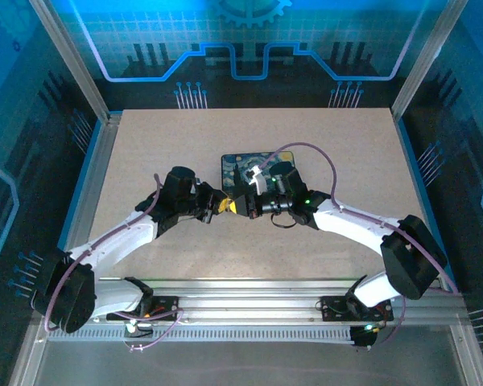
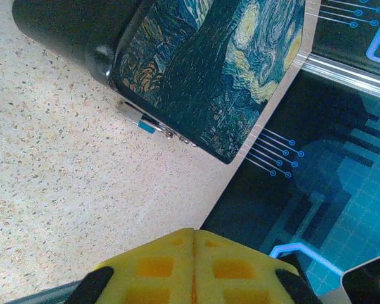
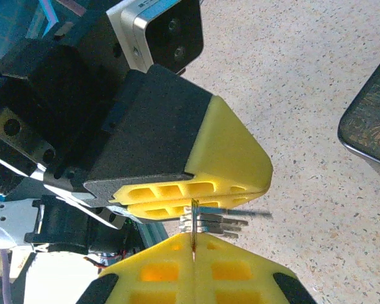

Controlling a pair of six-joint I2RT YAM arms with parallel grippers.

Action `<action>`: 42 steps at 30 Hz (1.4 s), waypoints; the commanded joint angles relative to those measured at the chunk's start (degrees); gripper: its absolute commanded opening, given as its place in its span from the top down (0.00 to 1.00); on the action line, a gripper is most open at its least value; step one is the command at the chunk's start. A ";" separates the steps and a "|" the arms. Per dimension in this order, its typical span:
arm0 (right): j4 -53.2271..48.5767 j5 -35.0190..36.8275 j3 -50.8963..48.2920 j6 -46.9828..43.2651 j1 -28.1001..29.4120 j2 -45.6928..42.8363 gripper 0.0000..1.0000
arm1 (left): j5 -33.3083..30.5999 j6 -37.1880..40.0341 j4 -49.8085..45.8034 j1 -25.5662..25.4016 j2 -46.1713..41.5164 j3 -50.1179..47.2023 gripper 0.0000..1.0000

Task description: Unlock the padlock with the key

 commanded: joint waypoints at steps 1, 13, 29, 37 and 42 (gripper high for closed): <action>-0.17 0.80 -0.71 -1.03 0.47 -1.07 0.94 | 0.64 0.21 -0.12 0.67 -1.66 -0.79 0.95; 0.36 0.18 -2.84 -1.03 -0.72 -1.83 0.94 | 0.40 1.22 -1.97 1.32 -2.59 -0.48 0.74; 3.93 -3.41 3.11 -1.86 1.50 1.00 0.94 | 2.98 1.47 -2.41 1.21 -0.52 0.40 0.46; 2.80 -3.56 3.71 -1.65 1.91 2.85 0.94 | 2.64 0.70 -1.25 1.21 -1.34 -0.26 0.62; 2.72 -3.02 3.12 -1.64 1.93 2.70 0.94 | 2.64 0.21 -0.70 1.29 -1.59 -0.83 0.68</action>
